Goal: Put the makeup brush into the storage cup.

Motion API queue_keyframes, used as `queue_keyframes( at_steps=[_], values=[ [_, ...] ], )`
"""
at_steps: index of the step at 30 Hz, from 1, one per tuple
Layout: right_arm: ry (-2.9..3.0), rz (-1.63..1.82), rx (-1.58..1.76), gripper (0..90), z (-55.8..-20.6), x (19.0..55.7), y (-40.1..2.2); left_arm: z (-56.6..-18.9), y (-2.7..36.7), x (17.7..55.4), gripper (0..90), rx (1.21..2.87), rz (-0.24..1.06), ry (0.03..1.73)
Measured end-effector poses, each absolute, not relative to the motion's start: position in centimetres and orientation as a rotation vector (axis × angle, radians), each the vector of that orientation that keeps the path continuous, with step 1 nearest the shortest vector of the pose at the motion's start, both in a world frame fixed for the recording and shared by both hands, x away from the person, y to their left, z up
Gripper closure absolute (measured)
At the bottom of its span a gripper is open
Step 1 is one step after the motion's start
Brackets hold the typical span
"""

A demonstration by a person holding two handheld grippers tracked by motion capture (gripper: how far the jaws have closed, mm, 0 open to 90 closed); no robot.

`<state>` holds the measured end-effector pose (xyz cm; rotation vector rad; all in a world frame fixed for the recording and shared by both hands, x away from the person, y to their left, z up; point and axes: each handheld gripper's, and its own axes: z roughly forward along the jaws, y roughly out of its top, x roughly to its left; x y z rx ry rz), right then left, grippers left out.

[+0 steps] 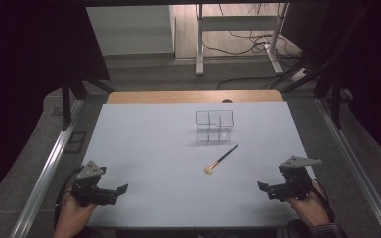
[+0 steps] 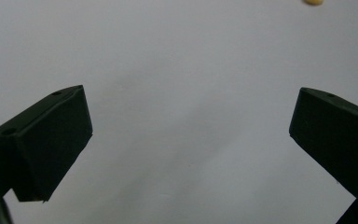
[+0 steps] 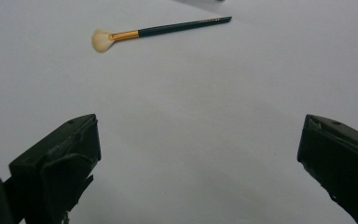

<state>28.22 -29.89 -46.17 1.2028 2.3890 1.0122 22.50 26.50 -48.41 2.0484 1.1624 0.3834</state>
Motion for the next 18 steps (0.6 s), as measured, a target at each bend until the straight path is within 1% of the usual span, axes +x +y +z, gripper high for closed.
queue_keyframes(
  at_steps=[18],
  values=[
    [2.435, 0.951, 1.204, 0.0, -46.28, 28.50, -29.46, -48.42, 26.46, 22.49, 0.0, 2.059, 0.384, 1.162]
  ],
)
